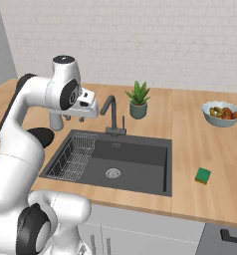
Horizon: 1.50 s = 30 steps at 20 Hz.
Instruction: Pick the pan and sponge and place them into the sink. Then turn on the water.
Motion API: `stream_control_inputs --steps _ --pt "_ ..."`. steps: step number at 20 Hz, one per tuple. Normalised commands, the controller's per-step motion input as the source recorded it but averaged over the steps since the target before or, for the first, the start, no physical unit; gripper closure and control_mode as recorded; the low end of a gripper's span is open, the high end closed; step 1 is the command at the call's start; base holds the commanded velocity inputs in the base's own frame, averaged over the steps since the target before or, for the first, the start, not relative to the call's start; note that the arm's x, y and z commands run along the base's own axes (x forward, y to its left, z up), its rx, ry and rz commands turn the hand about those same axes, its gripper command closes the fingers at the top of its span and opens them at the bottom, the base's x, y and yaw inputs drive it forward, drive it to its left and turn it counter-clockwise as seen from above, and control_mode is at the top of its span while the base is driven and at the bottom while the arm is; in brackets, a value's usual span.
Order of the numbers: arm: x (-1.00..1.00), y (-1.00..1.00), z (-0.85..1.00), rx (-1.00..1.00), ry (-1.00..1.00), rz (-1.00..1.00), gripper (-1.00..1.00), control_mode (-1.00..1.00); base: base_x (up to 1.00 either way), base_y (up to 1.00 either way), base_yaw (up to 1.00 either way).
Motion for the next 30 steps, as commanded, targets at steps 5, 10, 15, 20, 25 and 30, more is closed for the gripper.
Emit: stream_control_inputs --steps 5,10,15,20,25,30 --pt "-0.01 0.08 0.00 0.00 -0.02 0.00 -1.00 -1.00 0.00 0.00 0.00" --pt "-0.13 0.29 0.00 0.00 -0.10 0.00 -1.00 -1.00 0.00 0.00 0.00" --pt "-0.20 0.34 -0.03 0.00 -0.07 0.00 -1.00 -1.00 0.00 0.00 0.00" --pt "-0.23 0.51 -0.16 0.00 -0.03 0.00 -1.00 -1.00 0.00 0.00 0.00" --pt "-0.19 0.53 -0.19 0.00 0.00 0.00 -1.00 -1.00 0.00 0.00 0.00" --pt "-0.04 0.58 -0.18 0.00 0.00 0.00 -1.00 -1.00 0.00 0.00 0.00"
